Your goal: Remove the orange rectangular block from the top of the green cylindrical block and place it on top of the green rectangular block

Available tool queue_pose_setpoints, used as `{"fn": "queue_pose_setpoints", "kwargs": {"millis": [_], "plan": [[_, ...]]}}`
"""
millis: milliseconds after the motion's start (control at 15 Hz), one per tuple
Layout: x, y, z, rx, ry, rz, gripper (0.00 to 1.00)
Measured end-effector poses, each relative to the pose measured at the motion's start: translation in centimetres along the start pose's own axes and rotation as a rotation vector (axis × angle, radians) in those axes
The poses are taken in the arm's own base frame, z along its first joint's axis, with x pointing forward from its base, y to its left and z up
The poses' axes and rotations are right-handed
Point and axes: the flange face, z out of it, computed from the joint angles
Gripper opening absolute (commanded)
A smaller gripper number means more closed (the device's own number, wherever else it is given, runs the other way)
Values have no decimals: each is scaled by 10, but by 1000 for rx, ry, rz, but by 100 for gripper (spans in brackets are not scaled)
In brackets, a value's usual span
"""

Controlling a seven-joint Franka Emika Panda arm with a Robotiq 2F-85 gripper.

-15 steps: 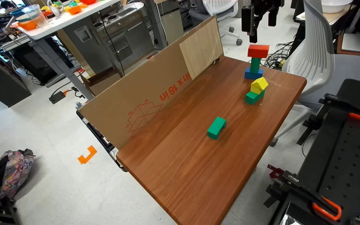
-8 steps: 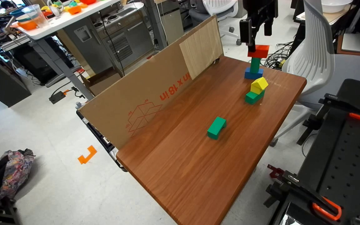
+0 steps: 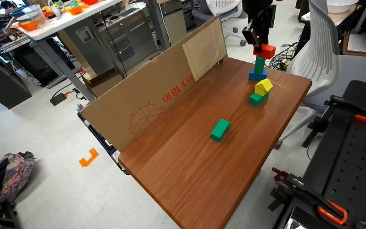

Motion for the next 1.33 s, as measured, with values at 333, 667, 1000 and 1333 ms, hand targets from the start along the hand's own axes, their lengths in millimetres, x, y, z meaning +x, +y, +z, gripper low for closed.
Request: {"fn": "queue_pose_setpoints", "kwargs": {"millis": [333, 667, 1000, 1333], "plan": [[8, -3, -15, -14, 30, -13, 9], [11, -28, -67, -10, 110, -59, 9], [-2, -106, -109, 6, 157, -175, 9], [-14, -192, -100, 20, 174, -405, 9]]}}
